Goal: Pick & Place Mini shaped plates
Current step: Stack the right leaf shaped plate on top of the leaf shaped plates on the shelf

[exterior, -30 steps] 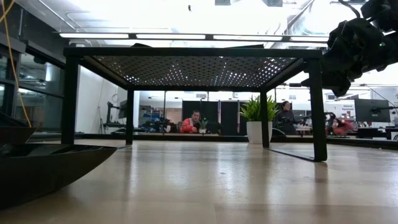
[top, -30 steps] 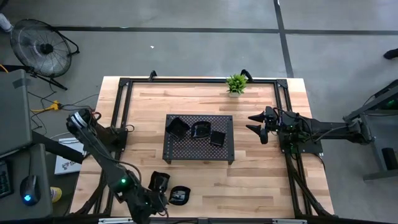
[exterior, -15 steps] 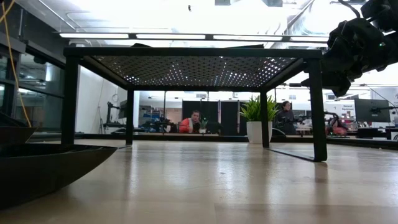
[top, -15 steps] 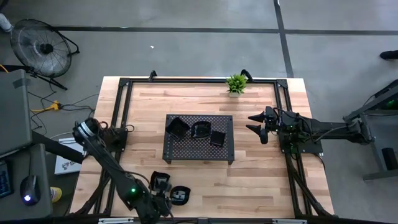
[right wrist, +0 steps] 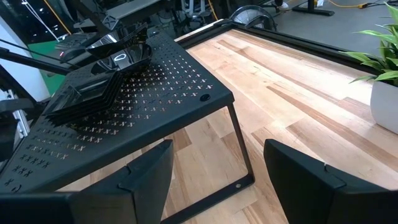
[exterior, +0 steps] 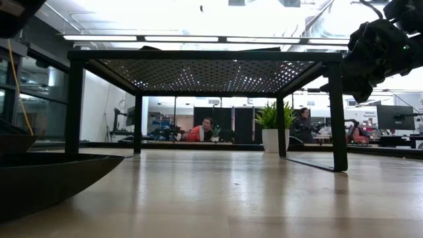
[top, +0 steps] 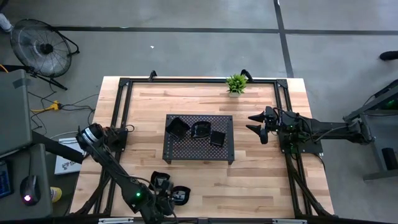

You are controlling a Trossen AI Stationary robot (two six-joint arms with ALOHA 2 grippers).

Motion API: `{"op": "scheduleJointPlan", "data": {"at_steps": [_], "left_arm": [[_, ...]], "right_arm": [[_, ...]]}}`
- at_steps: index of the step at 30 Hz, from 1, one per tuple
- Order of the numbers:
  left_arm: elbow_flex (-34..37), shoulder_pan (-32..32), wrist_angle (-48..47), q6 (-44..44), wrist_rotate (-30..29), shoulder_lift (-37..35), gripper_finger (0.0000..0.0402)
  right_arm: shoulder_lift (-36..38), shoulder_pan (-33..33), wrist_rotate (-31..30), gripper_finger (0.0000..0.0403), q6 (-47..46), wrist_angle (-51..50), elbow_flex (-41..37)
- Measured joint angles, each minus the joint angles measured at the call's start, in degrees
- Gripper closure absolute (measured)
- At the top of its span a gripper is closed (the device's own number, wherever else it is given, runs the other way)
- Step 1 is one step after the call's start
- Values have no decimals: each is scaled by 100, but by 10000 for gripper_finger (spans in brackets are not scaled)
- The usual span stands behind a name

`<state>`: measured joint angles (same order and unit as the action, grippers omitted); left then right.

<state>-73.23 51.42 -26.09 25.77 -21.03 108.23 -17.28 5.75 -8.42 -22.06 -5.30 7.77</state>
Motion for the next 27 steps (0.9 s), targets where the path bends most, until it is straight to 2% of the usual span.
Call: {"op": "scheduleJointPlan", "data": {"at_steps": [9, 19, 27], "left_arm": [[-40, 104, -111, -60, -374, 23, 328], [-827, 232, -731, -84, -806, 434, 328], [-1167, 227, -704, -179, -653, 785, 365]], "right_arm": [[-2, -1, -1, 157, 0, 0, 0], [0, 1, -1, 157, 0, 1, -1], [-2, 1, 0, 157, 0, 2, -2]]}}
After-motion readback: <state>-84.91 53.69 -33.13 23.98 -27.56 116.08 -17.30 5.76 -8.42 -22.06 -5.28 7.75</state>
